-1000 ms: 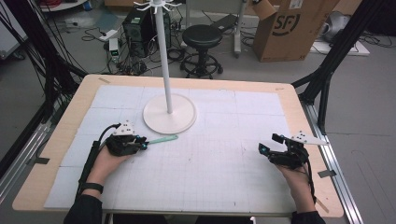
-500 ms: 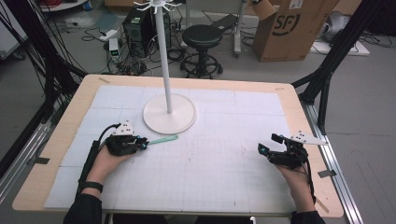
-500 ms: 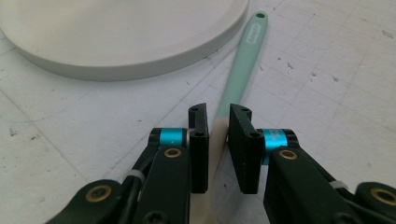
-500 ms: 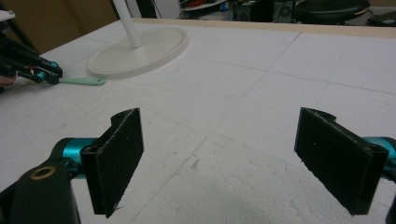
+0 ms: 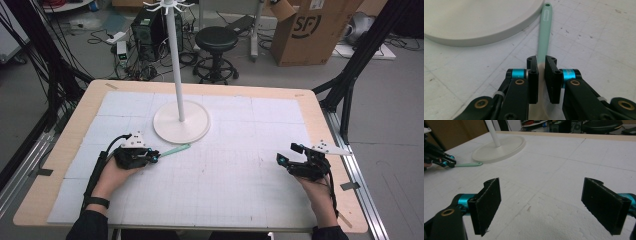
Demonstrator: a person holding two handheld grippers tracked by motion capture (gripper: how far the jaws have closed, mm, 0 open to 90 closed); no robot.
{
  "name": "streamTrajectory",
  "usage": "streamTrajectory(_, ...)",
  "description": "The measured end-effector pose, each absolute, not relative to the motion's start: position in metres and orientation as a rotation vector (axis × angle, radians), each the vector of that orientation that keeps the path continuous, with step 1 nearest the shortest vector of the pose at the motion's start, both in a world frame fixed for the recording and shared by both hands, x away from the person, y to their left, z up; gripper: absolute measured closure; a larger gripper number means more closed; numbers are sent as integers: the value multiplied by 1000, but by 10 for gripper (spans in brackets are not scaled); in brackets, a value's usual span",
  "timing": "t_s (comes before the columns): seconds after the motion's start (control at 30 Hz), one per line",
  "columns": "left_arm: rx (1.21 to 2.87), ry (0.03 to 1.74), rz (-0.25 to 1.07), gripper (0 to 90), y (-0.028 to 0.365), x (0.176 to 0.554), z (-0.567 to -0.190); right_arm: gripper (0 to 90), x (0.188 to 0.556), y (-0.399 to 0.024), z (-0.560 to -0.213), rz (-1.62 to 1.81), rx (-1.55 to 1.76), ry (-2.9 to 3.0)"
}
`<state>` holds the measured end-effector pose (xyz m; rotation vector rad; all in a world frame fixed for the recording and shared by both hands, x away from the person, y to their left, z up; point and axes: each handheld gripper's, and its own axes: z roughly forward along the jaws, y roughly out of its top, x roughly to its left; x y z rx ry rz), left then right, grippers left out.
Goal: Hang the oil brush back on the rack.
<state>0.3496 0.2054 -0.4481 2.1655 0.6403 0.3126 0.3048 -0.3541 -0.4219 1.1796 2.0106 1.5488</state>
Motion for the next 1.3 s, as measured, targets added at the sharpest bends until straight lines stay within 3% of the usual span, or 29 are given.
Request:
streamTrajectory(0.7,2147,623,267,824,204,343,-442,154,305,-354,-422,1545,1180,2013)
streamTrajectory(1.3,1836,635,323,824,229,322,-396,154,305,-353,-423,1534,1179,2021)
